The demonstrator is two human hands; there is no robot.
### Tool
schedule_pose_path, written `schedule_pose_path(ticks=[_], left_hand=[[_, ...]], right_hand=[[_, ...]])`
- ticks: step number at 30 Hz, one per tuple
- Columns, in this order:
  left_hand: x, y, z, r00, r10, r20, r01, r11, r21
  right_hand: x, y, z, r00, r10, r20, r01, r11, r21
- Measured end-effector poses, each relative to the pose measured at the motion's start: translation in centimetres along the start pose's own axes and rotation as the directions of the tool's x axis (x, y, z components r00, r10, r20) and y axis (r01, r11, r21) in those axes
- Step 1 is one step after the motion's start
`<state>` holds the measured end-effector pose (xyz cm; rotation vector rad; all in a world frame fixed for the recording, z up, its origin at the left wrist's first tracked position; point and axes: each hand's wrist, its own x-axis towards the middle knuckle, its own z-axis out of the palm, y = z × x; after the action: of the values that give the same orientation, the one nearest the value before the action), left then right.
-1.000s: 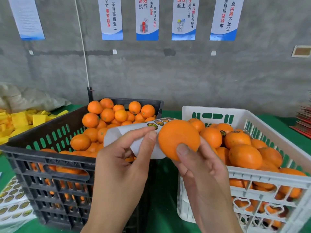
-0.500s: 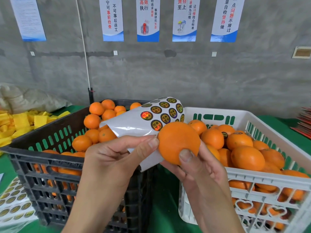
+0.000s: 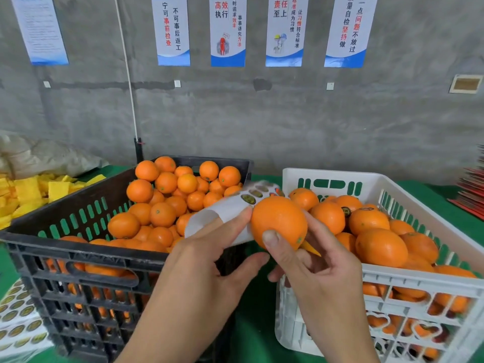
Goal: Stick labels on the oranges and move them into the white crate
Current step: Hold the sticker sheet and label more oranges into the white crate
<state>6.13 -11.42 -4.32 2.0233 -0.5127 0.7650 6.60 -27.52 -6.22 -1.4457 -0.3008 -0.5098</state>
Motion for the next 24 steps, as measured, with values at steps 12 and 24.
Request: schedule_pose_path(ticks=[12, 24], left_hand=[[0.2, 0.0, 1.1, 0.966, 0.051, -0.255, -0.039, 0.998, 0.053], [0.3, -0.1, 0.9, 0.969, -0.045, -0.242, 0.050, 0.999, 0.013]], right_hand=[[7.8, 0.8, -7.0, 0.934, -0.282, -0.219, 0.012, 0.636, -0.772], [9.7, 0.6, -6.7, 0.976, -0.212, -0.051, 0.077, 0.553, -0.830]])
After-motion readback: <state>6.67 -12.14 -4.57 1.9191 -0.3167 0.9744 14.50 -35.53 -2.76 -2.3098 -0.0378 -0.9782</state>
